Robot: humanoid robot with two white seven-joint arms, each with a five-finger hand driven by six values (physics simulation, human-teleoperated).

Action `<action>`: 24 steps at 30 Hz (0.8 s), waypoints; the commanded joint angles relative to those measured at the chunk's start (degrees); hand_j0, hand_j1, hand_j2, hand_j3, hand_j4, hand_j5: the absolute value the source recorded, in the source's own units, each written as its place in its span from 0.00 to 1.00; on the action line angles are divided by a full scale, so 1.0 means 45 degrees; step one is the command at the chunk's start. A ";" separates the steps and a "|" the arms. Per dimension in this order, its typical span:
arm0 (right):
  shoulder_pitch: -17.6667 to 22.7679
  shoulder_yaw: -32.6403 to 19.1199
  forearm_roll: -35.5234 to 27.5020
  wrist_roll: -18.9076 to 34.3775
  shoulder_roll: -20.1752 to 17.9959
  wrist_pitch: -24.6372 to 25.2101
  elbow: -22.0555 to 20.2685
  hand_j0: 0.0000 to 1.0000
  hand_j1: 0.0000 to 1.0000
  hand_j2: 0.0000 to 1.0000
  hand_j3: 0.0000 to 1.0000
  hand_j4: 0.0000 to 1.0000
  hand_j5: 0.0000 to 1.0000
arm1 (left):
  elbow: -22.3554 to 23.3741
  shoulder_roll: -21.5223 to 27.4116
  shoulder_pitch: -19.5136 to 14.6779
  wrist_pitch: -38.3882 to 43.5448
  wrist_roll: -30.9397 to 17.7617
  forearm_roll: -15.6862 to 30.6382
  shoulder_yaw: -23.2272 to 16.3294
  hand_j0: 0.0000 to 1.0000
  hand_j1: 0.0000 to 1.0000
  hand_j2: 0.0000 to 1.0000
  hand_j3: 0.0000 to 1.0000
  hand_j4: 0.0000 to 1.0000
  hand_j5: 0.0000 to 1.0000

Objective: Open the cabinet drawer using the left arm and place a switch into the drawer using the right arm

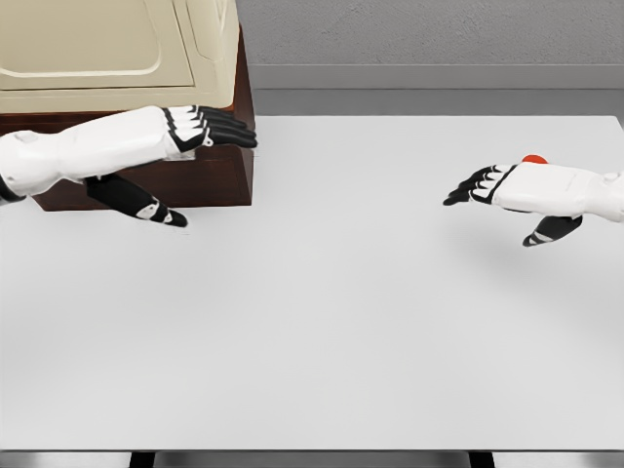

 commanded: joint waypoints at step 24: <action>-0.1269 -0.0572 0.0537 -0.0005 0.1920 0.0668 0.4587 1.00 1.00 1.00 1.00 1.00 1.00 | -0.0037 0.0938 -0.0390 0.0009 -0.0638 0.0232 0.0019 1.00 1.00 1.00 1.00 1.00 1.00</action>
